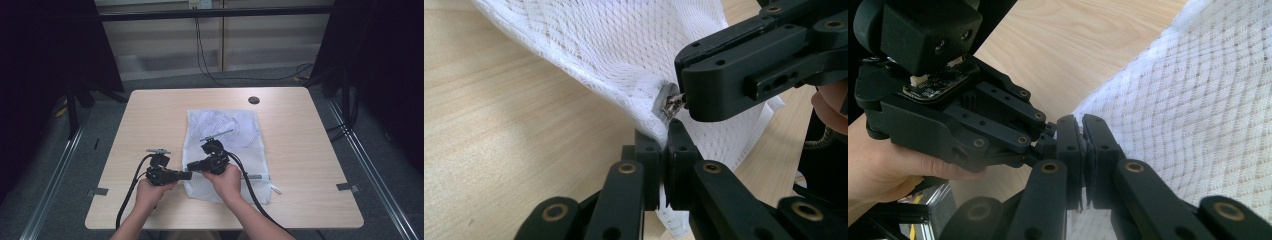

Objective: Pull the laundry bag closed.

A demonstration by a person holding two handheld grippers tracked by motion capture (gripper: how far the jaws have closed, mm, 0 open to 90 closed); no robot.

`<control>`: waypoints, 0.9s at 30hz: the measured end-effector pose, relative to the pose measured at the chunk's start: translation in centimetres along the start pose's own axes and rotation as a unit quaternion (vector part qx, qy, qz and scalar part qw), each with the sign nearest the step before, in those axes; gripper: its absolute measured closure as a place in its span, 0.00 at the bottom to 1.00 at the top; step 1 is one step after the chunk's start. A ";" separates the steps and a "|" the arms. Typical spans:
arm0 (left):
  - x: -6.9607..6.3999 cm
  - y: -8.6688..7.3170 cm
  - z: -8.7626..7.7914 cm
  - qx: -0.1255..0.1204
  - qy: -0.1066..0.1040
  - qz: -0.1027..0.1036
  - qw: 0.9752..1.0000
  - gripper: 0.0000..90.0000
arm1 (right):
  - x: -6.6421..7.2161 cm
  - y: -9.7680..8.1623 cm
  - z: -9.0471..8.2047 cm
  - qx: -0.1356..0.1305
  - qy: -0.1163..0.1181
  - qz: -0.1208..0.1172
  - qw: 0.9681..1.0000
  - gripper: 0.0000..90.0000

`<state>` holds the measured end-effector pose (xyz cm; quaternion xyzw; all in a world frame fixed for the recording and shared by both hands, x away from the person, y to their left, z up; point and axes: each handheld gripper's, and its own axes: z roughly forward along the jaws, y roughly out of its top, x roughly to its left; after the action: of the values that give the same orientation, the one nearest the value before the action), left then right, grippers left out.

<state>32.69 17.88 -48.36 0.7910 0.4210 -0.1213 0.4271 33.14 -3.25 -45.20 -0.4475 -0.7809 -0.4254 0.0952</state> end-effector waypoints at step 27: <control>0.0 0.2 -0.6 -0.008 0.004 -0.017 1.000 0.98 | -0.6 -0.3 -0.9 -0.003 -0.003 0.005 1.000 0.97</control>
<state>32.73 18.29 -47.88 0.7805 0.4373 -0.1218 0.4299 33.03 -4.41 -45.14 -0.4532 -0.7777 -0.4254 0.0938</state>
